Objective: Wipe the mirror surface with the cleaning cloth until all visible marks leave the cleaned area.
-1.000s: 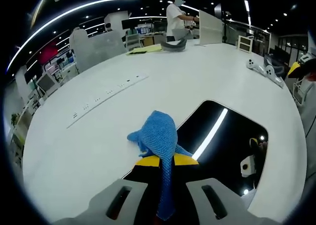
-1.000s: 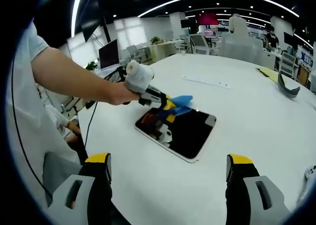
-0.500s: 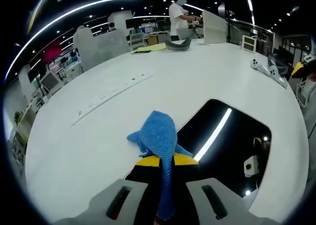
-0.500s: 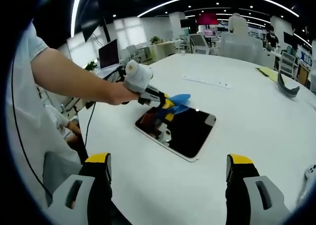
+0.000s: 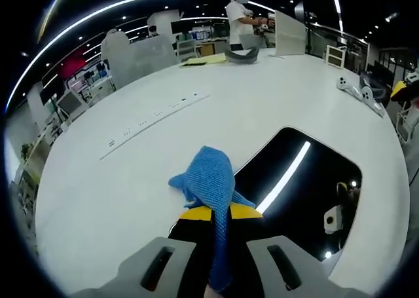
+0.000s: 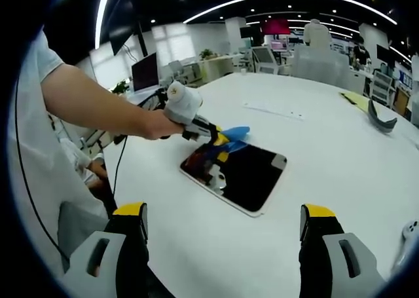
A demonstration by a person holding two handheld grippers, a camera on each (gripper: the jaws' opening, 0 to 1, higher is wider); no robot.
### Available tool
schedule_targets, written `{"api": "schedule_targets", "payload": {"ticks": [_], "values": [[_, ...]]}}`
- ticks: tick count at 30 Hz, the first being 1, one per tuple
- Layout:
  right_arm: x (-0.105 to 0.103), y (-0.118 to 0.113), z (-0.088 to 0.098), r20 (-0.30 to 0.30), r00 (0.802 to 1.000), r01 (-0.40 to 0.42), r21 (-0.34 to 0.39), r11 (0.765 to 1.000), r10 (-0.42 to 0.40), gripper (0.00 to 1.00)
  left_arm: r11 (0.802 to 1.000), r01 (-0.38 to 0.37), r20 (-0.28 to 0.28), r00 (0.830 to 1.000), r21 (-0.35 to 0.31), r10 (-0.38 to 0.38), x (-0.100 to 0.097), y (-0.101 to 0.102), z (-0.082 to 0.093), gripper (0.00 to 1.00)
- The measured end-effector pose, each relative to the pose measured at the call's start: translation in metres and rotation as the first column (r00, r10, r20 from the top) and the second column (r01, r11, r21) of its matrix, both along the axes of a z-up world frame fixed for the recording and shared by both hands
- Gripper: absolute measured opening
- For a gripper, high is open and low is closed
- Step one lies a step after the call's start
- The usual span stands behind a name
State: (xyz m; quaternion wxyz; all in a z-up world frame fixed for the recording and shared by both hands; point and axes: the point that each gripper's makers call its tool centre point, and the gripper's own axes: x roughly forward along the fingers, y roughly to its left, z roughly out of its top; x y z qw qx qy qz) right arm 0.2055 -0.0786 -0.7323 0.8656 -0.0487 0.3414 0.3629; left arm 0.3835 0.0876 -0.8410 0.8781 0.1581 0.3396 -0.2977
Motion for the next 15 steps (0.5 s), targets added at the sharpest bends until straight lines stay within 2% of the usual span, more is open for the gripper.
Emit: {"api": "schedule_targets", "payload": {"ticks": [15], "values": [[-0.0033,-0.0006,0.0044,0.011,1.000,0.005,-0.004,1.000,-0.005,0.97,1.000,-0.003,-0.022,1.000,0.005,0.003,-0.0098,0.0063,0.0003,0.04]]}}
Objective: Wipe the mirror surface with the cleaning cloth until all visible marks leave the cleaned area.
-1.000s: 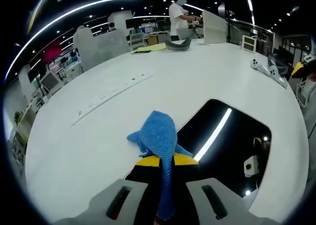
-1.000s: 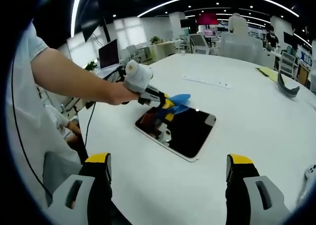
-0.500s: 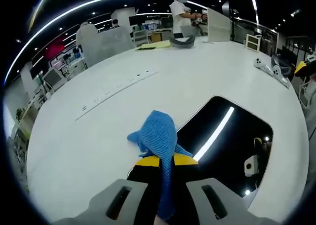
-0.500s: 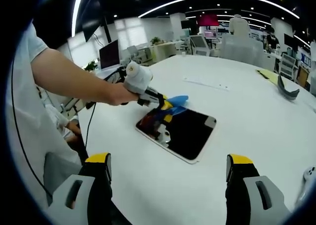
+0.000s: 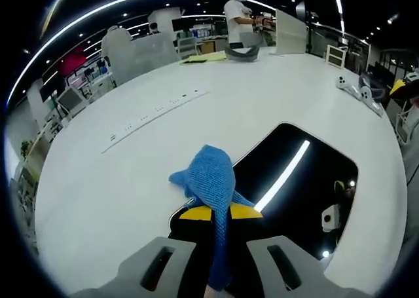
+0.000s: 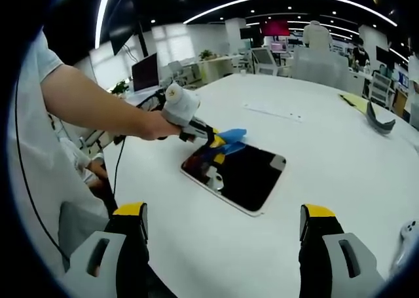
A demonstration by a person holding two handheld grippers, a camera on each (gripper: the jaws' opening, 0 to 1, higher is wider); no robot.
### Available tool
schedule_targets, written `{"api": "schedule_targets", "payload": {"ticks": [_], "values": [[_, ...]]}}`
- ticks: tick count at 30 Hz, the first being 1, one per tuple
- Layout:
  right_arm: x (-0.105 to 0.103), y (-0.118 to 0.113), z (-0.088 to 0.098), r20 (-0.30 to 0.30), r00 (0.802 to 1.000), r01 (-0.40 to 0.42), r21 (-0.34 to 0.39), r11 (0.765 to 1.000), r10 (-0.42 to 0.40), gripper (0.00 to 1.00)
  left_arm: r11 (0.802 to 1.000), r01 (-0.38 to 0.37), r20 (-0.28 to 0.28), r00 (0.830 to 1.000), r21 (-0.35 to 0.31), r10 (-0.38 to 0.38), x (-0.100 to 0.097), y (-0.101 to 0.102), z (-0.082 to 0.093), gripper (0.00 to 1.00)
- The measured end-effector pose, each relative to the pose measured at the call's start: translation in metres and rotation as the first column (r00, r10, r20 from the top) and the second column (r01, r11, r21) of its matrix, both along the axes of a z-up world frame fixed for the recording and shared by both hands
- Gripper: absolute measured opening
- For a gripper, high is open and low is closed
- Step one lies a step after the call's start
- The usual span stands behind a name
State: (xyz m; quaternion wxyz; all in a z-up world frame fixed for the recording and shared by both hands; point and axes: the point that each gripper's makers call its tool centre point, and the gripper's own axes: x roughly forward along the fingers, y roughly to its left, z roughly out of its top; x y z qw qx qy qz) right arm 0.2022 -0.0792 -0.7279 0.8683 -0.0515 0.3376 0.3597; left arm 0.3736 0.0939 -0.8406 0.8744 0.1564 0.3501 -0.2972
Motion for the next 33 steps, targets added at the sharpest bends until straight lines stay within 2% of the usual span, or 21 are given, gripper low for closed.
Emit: {"api": "schedule_targets", "payload": {"ticks": [33], "values": [[-0.011,0.007,0.015,0.036,0.999,0.008,0.011,1.000,-0.009,0.96,1.000,-0.005,-0.016,1.000,0.010,0.005,-0.038,0.013,-0.001,0.04]]}}
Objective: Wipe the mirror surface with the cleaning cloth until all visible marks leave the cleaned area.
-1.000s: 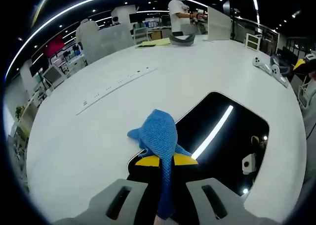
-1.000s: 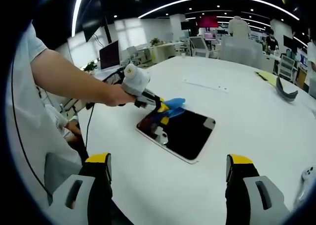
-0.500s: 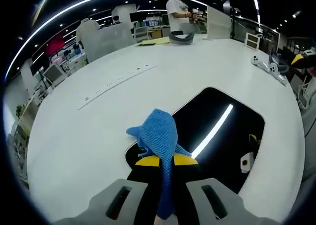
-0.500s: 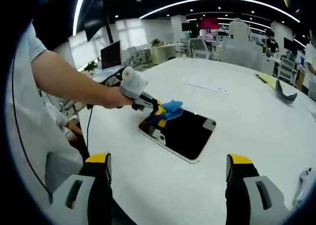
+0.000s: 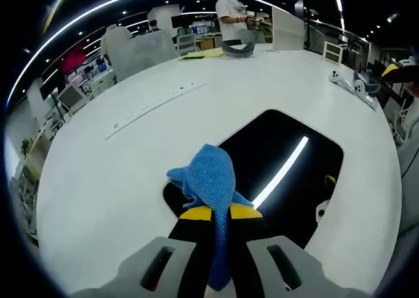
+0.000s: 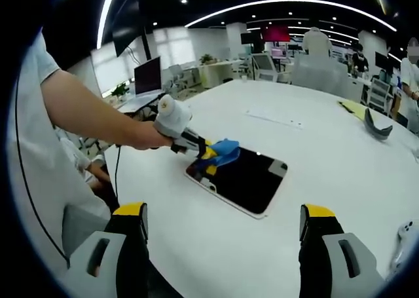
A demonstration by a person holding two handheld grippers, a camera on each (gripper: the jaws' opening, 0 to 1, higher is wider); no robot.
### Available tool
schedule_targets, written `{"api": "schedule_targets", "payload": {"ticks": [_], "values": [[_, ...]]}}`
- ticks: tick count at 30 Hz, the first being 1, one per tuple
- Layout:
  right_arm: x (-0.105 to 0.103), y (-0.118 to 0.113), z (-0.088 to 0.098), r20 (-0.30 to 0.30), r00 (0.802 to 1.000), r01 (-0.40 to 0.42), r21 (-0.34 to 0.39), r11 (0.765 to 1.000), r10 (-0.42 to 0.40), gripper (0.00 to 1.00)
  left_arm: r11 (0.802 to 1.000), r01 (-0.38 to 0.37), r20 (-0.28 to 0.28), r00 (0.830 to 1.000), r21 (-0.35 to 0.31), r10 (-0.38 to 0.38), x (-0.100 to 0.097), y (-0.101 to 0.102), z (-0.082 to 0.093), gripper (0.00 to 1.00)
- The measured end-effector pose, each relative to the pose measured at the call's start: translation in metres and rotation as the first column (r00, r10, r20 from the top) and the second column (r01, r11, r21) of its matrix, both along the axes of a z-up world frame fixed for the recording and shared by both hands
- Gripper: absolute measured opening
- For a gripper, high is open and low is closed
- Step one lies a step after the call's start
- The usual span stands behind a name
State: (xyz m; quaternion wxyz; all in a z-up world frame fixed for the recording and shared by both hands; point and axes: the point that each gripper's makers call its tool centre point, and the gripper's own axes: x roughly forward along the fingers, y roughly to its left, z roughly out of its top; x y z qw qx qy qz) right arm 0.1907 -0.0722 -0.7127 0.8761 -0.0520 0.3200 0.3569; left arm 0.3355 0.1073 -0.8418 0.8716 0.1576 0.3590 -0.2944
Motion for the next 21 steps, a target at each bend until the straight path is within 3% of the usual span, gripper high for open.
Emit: {"api": "schedule_targets", "payload": {"ticks": [21], "values": [[0.000,0.001,-0.001,0.000,1.000,0.002,-0.009,1.000,-0.002,1.00,1.000,-0.008,0.007,1.000,-0.012,0.008,-0.035,0.008,0.000,0.04]]}}
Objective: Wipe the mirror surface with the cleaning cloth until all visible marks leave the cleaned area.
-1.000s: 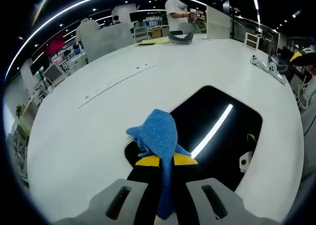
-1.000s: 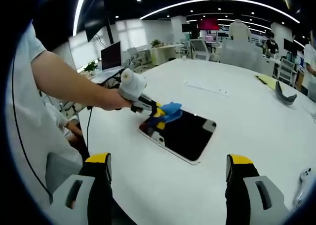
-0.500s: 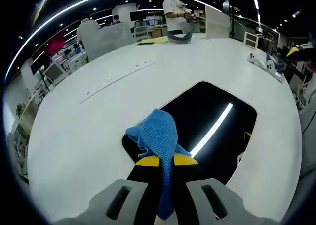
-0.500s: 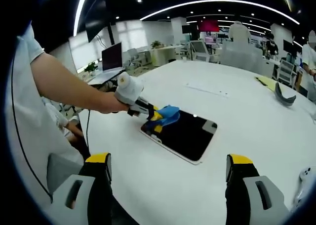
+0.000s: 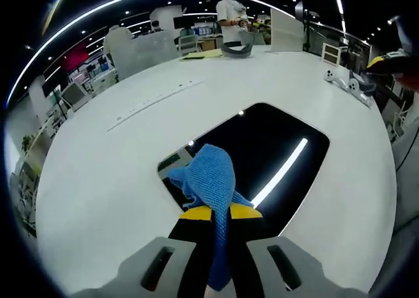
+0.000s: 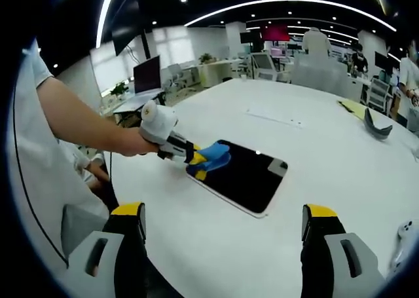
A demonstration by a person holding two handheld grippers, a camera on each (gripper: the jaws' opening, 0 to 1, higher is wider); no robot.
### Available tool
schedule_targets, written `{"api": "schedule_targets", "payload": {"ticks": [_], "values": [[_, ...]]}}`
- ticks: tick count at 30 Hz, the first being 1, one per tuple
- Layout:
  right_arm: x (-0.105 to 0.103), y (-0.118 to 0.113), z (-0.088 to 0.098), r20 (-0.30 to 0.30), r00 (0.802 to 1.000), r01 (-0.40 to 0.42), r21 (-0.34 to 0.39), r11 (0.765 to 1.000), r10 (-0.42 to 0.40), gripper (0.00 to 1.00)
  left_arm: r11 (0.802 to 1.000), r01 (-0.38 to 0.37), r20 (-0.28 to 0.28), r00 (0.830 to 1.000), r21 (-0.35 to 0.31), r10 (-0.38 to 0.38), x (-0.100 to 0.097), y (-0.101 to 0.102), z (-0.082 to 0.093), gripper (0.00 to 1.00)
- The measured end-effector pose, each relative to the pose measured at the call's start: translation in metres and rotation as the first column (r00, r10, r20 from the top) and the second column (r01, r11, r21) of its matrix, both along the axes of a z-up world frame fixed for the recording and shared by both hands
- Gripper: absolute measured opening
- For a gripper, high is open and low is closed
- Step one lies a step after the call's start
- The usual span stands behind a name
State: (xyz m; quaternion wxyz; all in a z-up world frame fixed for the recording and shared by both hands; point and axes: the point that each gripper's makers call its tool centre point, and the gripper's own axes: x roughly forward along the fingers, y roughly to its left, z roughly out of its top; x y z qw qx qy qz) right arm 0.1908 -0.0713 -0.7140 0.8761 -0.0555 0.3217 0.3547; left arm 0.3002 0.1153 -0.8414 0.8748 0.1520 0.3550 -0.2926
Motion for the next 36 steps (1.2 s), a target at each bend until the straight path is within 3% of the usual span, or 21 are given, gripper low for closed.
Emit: {"api": "schedule_targets", "payload": {"ticks": [14,36], "values": [[-0.002,0.002,0.003,0.010,1.000,-0.008,-0.002,1.000,0.008,1.00,1.000,-0.003,0.000,1.000,0.000,0.003,-0.015,0.003,0.000,0.04],[-0.009,-0.001,0.000,-0.002,1.000,-0.008,-0.009,1.000,0.008,1.00,1.000,0.008,-0.009,1.000,0.013,-0.008,-0.022,0.005,-0.001,0.04]]}}
